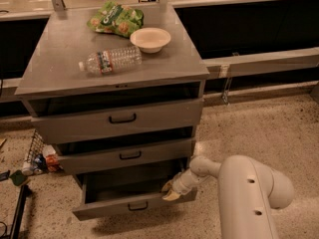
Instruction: Open bottom drawer
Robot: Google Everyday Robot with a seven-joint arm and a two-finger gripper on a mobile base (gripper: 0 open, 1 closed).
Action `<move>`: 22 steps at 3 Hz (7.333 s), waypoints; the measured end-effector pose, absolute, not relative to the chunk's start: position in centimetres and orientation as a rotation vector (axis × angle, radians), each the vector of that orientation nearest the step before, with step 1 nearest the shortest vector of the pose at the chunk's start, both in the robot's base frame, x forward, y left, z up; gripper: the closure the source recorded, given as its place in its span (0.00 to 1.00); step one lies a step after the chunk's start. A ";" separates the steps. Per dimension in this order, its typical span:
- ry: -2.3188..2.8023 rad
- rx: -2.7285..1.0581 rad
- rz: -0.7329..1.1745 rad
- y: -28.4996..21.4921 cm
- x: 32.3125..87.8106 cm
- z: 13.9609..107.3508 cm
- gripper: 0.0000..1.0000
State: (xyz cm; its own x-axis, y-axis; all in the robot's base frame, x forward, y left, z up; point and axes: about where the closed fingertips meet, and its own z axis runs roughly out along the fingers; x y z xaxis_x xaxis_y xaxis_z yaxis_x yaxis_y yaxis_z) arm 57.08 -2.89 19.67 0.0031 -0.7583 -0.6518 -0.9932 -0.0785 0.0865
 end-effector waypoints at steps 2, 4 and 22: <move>1.842 -1.868 0.912 -2.4 53.8 21.2 0.41; 1.772 -1.868 0.907 0.0 55.6 25.1 0.00; 1.769 -1.463 0.575 -6.0 52.5 32.7 0.83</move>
Offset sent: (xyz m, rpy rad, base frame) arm -0.0968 0.0129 0.0540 0.0565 0.2990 0.0033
